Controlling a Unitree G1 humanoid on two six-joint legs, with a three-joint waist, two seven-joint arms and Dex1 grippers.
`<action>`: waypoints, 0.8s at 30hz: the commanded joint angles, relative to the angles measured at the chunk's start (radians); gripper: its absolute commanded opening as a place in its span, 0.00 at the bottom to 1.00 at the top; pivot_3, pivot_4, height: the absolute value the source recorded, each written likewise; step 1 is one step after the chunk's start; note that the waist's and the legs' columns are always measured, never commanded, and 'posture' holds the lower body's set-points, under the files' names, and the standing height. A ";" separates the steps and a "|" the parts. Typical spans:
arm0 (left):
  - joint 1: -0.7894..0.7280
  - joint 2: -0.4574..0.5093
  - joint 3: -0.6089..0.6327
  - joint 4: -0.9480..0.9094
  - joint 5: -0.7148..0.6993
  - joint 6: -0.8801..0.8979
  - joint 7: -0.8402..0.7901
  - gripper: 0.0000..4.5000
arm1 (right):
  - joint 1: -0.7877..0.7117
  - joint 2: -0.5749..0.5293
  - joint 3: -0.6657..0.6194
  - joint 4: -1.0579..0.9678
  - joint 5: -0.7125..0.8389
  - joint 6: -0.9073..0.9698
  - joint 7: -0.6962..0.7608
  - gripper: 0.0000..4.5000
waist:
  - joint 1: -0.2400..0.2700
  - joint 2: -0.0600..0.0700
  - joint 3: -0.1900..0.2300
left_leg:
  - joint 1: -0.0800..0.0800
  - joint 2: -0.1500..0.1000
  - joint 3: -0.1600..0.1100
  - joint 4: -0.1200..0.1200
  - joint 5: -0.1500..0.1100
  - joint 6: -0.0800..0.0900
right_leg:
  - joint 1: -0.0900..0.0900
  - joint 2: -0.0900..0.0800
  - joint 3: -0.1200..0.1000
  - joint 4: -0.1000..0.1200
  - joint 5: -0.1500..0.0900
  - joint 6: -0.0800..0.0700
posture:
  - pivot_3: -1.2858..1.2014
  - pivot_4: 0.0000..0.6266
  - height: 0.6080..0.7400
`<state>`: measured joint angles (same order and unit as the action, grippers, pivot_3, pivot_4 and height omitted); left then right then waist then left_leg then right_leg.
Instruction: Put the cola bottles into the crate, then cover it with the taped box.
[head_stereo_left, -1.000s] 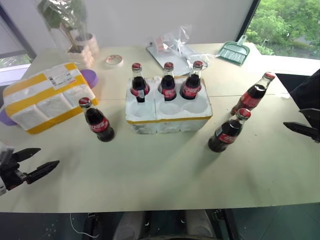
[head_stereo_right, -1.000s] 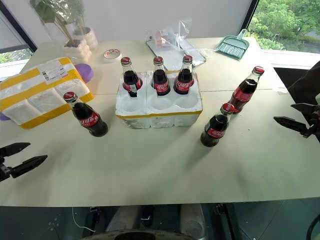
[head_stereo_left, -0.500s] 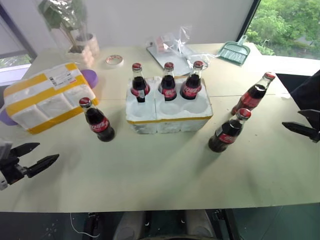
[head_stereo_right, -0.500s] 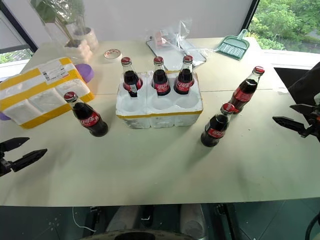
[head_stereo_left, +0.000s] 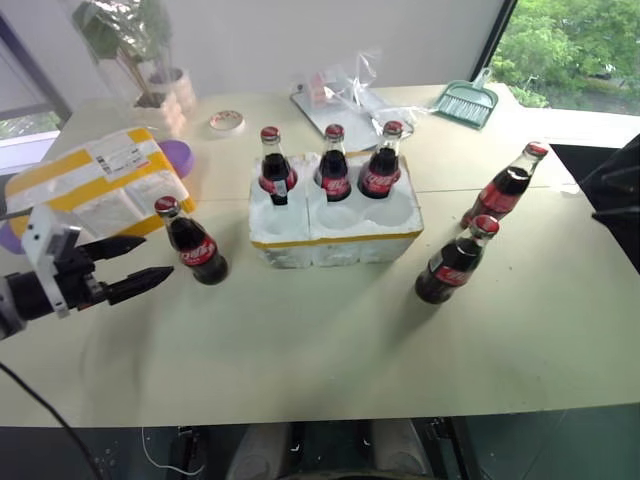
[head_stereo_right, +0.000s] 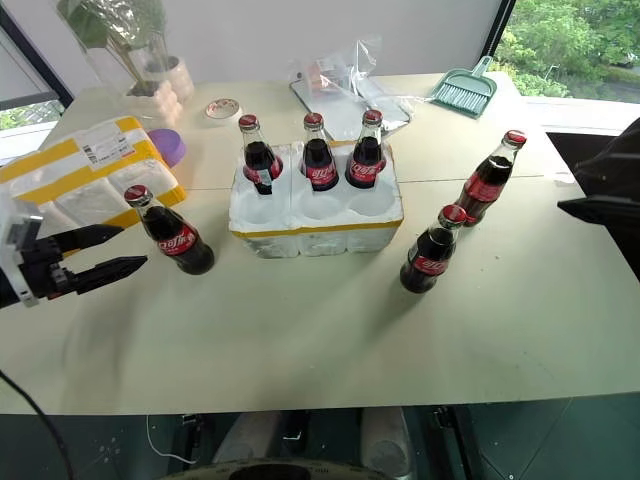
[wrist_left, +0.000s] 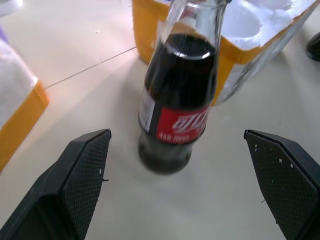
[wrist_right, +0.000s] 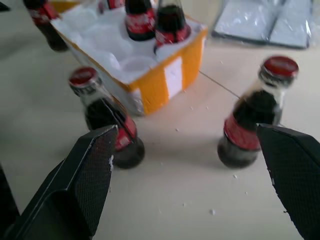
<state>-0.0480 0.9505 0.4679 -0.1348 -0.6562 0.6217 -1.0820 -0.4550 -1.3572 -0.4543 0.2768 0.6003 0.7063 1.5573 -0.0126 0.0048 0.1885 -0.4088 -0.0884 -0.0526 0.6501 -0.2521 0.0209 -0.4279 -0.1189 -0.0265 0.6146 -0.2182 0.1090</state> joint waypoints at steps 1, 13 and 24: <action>-0.055 0.006 -0.047 0.040 0.023 -0.031 -0.014 0.99 | -0.053 -0.036 -0.093 -0.158 0.151 0.150 -0.017 1.00 | 0.001 0.001 0.000 | 0.000 0.000 0.000 0.000 0.000 0.000 | 0.000 0.000 0.000 0.000 0.000 0.000 | 0.52 0.24 0.99; -0.193 -0.085 -0.219 0.162 0.088 -0.101 -0.034 0.99 | -0.178 0.007 -0.111 -0.463 0.471 0.376 -0.199 1.00 | 0.009 0.000 0.001 | -0.002 0.000 0.000 0.000 0.000 0.000 | -0.001 -0.001 0.000 -0.001 0.001 0.002 | 0.52 0.24 0.99; -0.261 -0.151 -0.266 0.239 0.139 -0.144 -0.008 0.99 | -0.187 0.030 -0.083 -0.492 0.538 0.360 -0.280 1.00 | 0.025 -0.001 0.001 | -0.002 0.000 0.000 0.000 0.001 0.002 | -0.001 -0.001 0.000 0.000 0.001 0.002 | 0.52 0.24 0.99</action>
<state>-0.2901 0.7997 0.1913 0.1028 -0.5202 0.4938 -1.0949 -0.6185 -1.3229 -0.5182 -0.2035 1.1167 1.0819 1.2873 0.0127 0.0042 0.1892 -0.4108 -0.0886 -0.0525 0.6507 -0.2510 0.0230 -0.4292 -0.1198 -0.0263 0.6142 -0.2167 0.1113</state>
